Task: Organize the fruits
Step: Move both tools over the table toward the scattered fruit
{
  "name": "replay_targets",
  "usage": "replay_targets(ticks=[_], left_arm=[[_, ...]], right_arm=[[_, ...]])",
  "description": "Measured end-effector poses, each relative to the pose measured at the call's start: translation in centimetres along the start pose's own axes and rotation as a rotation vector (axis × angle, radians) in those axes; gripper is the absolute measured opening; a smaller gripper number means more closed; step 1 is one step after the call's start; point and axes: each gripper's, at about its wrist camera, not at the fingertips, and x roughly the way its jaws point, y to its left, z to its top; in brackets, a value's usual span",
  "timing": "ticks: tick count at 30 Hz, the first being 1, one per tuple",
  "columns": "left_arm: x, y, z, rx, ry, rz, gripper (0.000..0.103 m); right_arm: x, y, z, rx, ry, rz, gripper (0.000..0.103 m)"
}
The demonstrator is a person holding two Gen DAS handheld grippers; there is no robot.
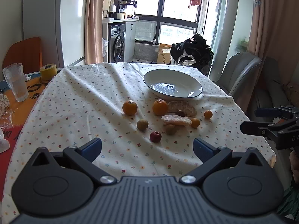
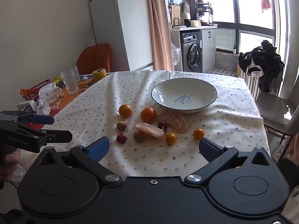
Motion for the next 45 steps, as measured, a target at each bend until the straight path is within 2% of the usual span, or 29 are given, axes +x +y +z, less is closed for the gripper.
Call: replay_targets(ticks=[45], left_arm=[[-0.63, 0.56, -0.26, -0.007, -0.017, 0.011, 0.103]], right_arm=[[-0.03, -0.11, 0.00, 0.010, -0.001, 0.007, 0.103]])
